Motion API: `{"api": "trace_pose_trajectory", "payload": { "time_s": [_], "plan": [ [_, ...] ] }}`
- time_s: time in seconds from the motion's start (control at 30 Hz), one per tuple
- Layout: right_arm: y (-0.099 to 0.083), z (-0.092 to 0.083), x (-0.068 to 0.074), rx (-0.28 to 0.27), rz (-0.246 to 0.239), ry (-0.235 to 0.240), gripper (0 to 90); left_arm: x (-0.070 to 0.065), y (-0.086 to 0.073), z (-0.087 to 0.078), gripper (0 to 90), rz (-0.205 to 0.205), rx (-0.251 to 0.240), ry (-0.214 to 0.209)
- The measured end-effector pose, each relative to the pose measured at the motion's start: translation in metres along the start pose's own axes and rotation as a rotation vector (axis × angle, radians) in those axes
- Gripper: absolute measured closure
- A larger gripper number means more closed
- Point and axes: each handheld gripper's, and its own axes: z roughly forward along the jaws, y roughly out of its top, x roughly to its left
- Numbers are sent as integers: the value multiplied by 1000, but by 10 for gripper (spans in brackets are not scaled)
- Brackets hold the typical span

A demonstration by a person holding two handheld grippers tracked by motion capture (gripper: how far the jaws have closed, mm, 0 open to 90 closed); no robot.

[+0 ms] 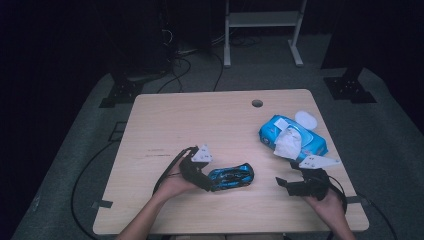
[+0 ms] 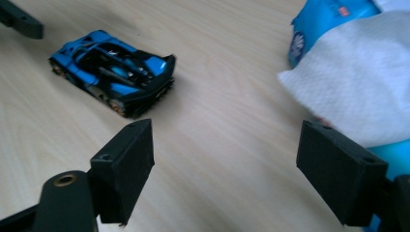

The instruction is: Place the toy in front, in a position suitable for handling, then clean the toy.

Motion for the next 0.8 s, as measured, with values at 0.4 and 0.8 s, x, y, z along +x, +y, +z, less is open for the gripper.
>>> {"api": "trace_pose_trajectory", "payload": {
  "time_s": [0.4, 0.8],
  "plan": [
    [21, -5, -22, -51, 20, -59, 198, 2, -22, -7, 83, -76, -146, 23],
    [56, 0, -40, -37, -41, -150, 198, 0, -21, 2, 82, -49, -144, 39]
  ]
}}
